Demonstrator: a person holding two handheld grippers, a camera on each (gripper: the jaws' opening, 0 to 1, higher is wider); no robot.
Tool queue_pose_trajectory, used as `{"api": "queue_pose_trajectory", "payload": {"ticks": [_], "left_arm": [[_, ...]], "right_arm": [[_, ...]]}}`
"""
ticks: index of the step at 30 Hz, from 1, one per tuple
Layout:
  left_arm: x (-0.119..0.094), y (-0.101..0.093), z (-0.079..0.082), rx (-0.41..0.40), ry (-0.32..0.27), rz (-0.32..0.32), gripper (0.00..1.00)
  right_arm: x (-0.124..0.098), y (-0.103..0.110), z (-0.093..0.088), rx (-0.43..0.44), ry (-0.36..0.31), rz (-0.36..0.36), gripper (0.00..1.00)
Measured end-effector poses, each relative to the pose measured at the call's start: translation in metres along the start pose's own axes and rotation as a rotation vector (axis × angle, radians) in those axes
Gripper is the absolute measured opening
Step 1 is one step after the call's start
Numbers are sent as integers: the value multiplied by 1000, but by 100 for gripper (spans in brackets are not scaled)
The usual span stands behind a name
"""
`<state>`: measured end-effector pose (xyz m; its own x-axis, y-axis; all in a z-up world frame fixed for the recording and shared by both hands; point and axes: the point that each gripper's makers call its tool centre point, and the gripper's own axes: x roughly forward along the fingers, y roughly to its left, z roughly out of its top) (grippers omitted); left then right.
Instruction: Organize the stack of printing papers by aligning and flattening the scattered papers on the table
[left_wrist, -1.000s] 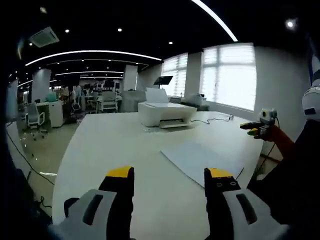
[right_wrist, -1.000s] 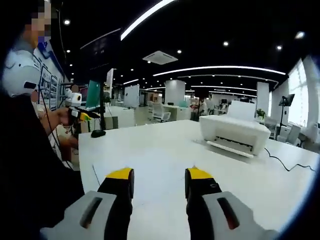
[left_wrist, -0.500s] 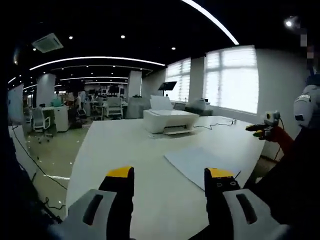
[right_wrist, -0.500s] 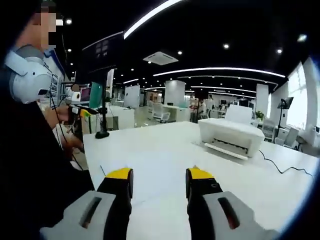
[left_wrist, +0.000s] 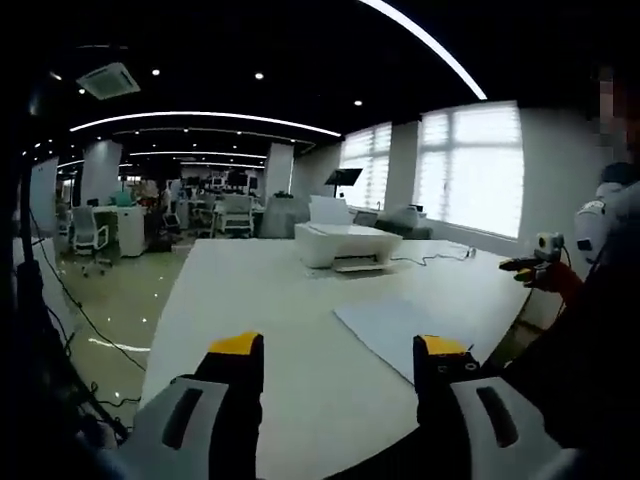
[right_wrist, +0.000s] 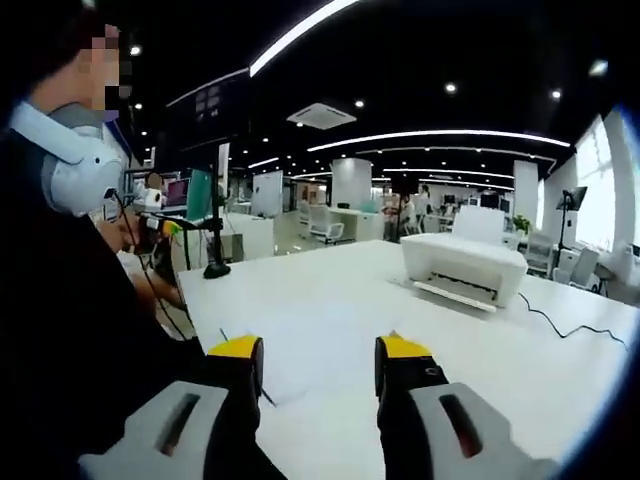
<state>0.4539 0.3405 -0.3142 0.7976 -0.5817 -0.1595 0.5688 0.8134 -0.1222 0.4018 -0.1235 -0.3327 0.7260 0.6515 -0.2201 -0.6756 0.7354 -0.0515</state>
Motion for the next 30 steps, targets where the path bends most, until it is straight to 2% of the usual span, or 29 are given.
{"api": "queue_pose_trajectory", "payload": {"ticks": [4,7,12,18,24,26,30], "left_arm": [[0,-2,1,12,-9,0,66],[2,-2,-5,7,-3,-5,67],[7,-4,-16,2,19,-10,68],[11,-5,-18,-14,11,-21,69],[16,-4,-16,-13,-2,2,76],[18,-4,-17,-10,-5,10,81],[18,-1,-15,-8,-15,21,82]], "right_arm": [[5,1,4,-15,-10,18,45],[10,2,2,-24,-2,41,46],[12,0,-2,-19,13,40,47],[12,-1,-6,-5,26,31,47],[14,2,-3,-13,8,32,49],[13,0,-5,-15,19,21,49],[9,-2,-9,-22,33,9,49]]}}
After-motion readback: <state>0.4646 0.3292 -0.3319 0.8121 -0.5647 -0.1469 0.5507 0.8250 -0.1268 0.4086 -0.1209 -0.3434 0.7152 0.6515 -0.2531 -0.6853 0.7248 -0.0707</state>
